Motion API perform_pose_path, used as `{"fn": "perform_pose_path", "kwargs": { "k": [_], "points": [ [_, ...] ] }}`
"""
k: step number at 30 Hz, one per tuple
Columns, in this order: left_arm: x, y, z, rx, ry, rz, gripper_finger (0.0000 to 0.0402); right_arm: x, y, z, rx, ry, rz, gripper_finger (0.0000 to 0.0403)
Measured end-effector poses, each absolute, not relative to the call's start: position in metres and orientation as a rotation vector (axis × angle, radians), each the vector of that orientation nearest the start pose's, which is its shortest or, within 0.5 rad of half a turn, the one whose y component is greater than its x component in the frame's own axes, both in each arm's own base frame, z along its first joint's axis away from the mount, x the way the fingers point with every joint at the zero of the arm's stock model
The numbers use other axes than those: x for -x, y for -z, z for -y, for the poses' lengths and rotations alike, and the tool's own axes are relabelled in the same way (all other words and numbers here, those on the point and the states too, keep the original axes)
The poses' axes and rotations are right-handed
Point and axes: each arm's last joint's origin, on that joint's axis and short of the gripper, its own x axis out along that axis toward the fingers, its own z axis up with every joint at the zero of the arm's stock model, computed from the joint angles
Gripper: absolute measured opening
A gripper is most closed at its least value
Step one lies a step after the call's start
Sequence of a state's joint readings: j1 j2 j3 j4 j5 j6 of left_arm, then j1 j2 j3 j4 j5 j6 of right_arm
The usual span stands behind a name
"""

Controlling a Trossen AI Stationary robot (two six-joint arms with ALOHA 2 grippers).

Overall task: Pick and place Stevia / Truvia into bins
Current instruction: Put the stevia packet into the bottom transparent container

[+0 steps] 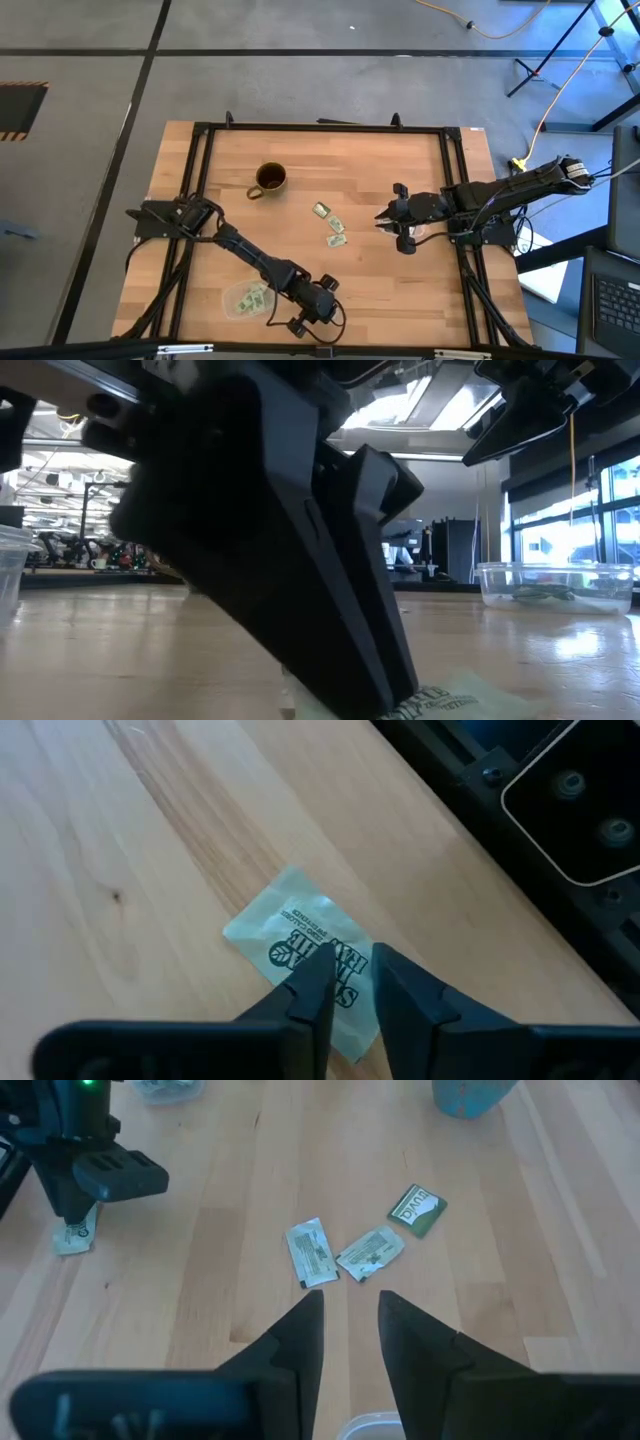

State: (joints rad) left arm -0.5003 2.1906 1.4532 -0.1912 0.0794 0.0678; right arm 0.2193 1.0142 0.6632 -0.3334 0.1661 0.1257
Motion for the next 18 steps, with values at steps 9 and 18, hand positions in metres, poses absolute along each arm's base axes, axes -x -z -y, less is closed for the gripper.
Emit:
{"fn": "perform_pose_path", "kwargs": {
  "k": [9,18],
  "points": [
    [-0.397,-0.121,0.217,-0.252,0.567,-0.912,0.0005,-0.202,-0.239,-0.04,0.01,-0.009,-0.673,0.0102],
    [-0.392,-0.14,0.212,-0.27,0.547,-0.978,0.0003,-0.202,-0.239,-0.04,0.01,-0.009,-0.674,0.0102]
  ]
}}
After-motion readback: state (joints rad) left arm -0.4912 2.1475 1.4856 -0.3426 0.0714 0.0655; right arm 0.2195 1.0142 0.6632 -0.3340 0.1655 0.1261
